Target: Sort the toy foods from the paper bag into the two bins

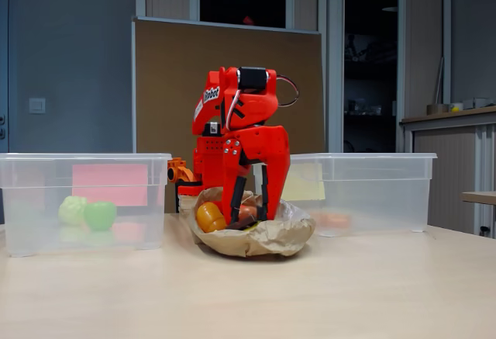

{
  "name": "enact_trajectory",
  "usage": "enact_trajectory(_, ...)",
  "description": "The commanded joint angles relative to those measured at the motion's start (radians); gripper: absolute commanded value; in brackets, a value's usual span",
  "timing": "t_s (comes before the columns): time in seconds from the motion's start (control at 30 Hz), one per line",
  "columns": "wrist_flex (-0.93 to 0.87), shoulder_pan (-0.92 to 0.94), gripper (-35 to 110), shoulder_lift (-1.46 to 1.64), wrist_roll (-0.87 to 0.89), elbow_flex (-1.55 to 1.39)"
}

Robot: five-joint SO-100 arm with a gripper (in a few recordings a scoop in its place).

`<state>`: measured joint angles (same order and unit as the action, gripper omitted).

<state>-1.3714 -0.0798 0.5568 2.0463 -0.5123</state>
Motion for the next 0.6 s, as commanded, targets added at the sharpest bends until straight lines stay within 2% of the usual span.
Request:
enact_trajectory(0.0, -0.034, -0.002, 8, 0.005, -0.008, 0.02)
enact_trajectory(0.1, -0.06, 0.003, 0, 0.008, -0.017, 0.028)
enact_trajectory(0.3, -0.124, 0.005, 0, 0.034, -0.035, 0.046)
enact_trajectory(0.57, -0.316, -0.003, 0, 0.103, -0.098, 0.135)
